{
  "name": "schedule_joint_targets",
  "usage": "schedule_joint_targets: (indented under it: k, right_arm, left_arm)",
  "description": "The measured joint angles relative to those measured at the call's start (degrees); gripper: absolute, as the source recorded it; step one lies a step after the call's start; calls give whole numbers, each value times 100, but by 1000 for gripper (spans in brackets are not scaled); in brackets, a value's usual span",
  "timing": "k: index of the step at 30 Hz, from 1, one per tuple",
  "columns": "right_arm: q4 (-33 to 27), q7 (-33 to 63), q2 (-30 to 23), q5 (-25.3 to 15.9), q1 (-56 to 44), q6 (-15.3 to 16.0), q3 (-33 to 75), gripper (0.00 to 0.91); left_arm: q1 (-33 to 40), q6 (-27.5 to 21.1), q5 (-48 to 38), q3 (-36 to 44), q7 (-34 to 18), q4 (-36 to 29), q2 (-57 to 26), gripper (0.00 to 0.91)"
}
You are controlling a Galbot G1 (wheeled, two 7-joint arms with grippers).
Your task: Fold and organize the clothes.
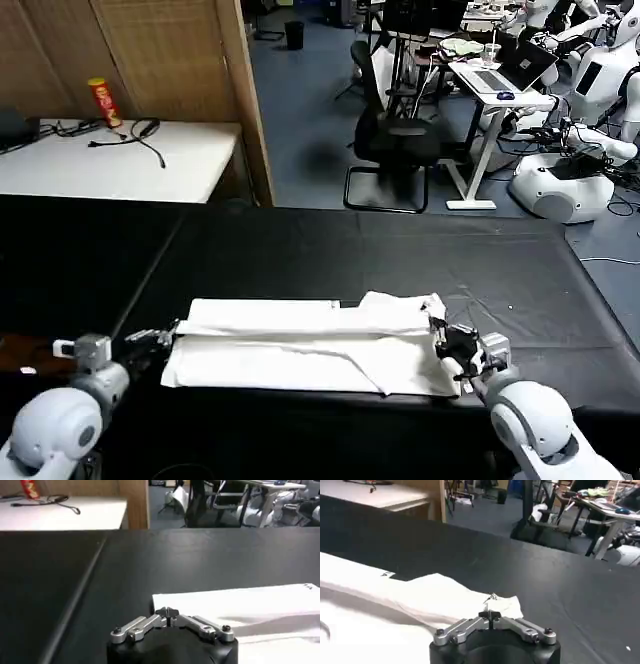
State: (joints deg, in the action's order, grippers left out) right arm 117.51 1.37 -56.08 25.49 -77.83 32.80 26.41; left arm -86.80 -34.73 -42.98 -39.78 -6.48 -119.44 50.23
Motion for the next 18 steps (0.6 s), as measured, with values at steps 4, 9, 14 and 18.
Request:
schedule_joint_targets:
  k: [4, 9, 14, 18]
  right_arm:
    - [99, 13, -17, 0, -146, 127, 66, 59]
    - [272, 142, -95, 8, -400, 356, 194, 878]
    - [537, 178, -206, 143, -592, 346, 388, 878]
    - [697, 247, -313, 302, -514, 57, 512, 878]
  left_arm:
    - [-104, 5, 100, -4, 6, 2, 60, 244]
    - [-217, -120, 250, -25, 11, -79, 99, 878]
    - [-268, -136, 310, -129, 0, -187, 142, 878]
    - [-208, -127, 315, -228, 3, -311, 212, 878]
